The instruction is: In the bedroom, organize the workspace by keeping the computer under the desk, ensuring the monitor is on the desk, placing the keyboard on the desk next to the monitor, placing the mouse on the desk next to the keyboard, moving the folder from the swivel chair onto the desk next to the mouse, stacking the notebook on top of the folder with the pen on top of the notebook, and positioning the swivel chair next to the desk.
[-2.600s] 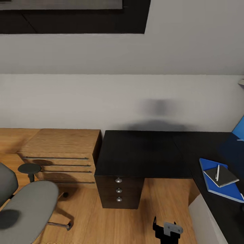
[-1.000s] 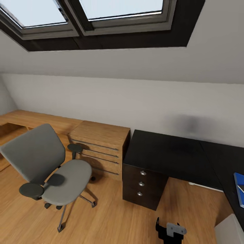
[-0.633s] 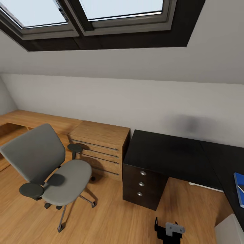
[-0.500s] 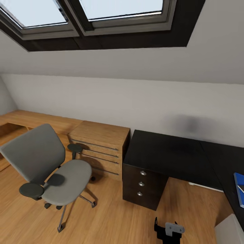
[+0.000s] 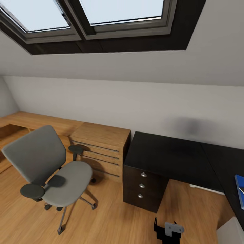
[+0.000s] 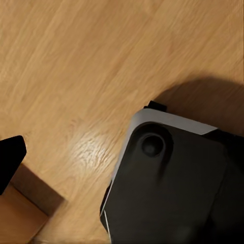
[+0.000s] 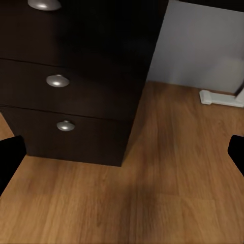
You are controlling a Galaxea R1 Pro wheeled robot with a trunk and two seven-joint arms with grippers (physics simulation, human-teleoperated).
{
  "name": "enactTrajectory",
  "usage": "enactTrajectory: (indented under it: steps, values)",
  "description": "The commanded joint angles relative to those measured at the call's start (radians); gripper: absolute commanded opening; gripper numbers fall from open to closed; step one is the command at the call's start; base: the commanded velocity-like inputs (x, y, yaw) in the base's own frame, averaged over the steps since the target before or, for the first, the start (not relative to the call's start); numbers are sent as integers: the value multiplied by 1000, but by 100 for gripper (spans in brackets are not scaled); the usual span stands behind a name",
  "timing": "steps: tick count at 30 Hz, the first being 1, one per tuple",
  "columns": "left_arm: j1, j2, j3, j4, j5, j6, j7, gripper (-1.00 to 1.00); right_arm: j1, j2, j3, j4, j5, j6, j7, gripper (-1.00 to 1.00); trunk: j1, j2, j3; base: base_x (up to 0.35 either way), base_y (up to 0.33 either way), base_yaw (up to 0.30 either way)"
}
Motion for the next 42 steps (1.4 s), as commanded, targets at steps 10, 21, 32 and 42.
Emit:
enactTrajectory:
  steps: [10,21,32,42]
  values:
    - [-1,26,-10,56,8,-99,5,100,-1,-25,9,1,-2,0,-5,100,1,-2,13,0,0,82]
    - [-1,22,-12,62,-4,-116,5,100,20,-117,10,3,-3,1,-4,100,1,-2,30,0,0,83]
    - [-1,19,-14,64,-5,-117,5,100,75,-71,18,4,0,-5,-3,100,1,-2,47,0,0,86]
    - [-1,19,-17,65,-5,-117,5,100,82,-62,18,3,0,-6,-4,100,1,-2,62,0,0,101]
